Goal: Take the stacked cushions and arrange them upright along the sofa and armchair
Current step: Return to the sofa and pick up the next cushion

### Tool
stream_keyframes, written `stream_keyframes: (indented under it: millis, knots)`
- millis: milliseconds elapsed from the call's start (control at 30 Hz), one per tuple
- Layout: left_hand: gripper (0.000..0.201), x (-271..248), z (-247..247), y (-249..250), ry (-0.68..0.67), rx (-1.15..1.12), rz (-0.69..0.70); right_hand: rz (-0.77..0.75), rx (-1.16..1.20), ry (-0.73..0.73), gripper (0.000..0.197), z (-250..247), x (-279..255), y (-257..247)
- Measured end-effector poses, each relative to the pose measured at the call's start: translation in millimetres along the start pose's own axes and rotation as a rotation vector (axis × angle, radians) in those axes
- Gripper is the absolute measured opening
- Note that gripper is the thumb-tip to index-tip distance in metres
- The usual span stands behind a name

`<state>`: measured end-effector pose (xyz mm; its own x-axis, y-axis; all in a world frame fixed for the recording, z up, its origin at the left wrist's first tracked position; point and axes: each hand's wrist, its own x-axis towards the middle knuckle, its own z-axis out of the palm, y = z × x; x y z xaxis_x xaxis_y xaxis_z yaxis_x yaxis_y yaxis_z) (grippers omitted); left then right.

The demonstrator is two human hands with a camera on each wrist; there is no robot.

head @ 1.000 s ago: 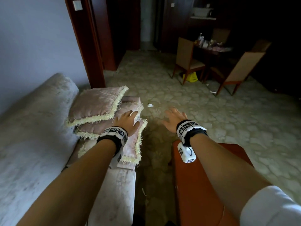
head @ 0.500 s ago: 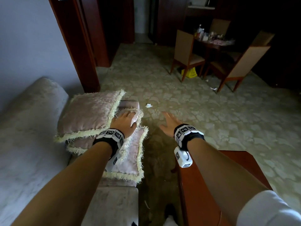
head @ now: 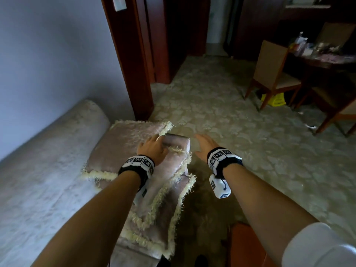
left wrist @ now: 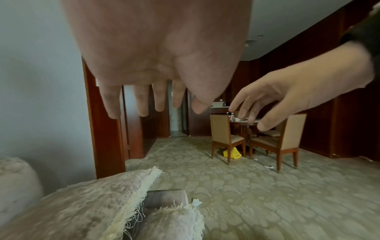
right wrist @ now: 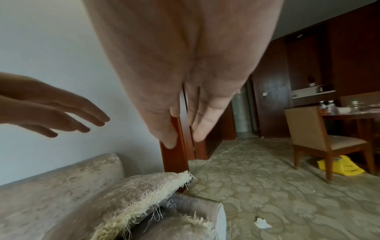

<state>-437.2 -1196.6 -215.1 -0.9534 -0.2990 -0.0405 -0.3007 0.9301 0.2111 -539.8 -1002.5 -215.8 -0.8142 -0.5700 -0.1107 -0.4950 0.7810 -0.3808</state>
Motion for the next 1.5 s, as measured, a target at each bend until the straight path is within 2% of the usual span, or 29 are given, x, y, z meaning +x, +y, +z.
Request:
stream_keyframes:
  millis: [133, 300, 467, 600, 800, 967, 1100, 1267, 1400, 1500]
  knots:
    - [0.051, 29.7, 2.3, 7.7, 0.007, 0.004, -0.049, -0.034, 0.020, 0.000, 0.051, -13.7, 43.2, 15.9]
    - [0.052, 48.2, 15.2, 10.5, -0.064, 0.019, -0.146, -0.100, 0.058, -0.060, 0.047, -1.2, 82.8, 24.1]
    - [0.056, 64.7, 29.5, -8.8, -0.115, 0.006, -0.219, -0.146, 0.079, -0.103, 0.047, 18.4, 119.2, 16.3]
    - [0.058, 88.5, 40.4, -28.1, -0.128, -0.017, -0.268, -0.178, 0.062, -0.156, 0.052, 26.5, 154.7, 7.7]
    - [0.061, 149.3, 47.4, -54.2, -0.114, -0.072, -0.304, -0.260, -0.097, -0.224, 0.069, 29.3, 223.8, -5.6]
    - [0.062, 190.8, 47.3, -81.2, -0.102, -0.123, -0.340, -0.322, -0.175, -0.228, 0.067, 26.8, 277.8, -28.5]
    - [0.064, 202.2, 49.6, -106.2, -0.112, -0.119, -0.389, -0.381, -0.230, -0.247, 0.067, 37.3, 303.4, -48.3]
    - [0.066, 205.5, 57.3, -135.6, -0.111, -0.146, -0.474, -0.413, -0.250, -0.351, 0.073, 56.3, 329.2, -68.4]
    - [0.069, 205.9, 69.6, -144.4, -0.116, -0.155, -0.513, -0.457, -0.340, -0.400, 0.072, 76.1, 348.1, -79.5]
    - [0.072, 205.8, 86.4, -148.9, -0.139, -0.179, -0.570, -0.473, -0.368, -0.495, 0.078, 96.9, 361.5, -87.5]
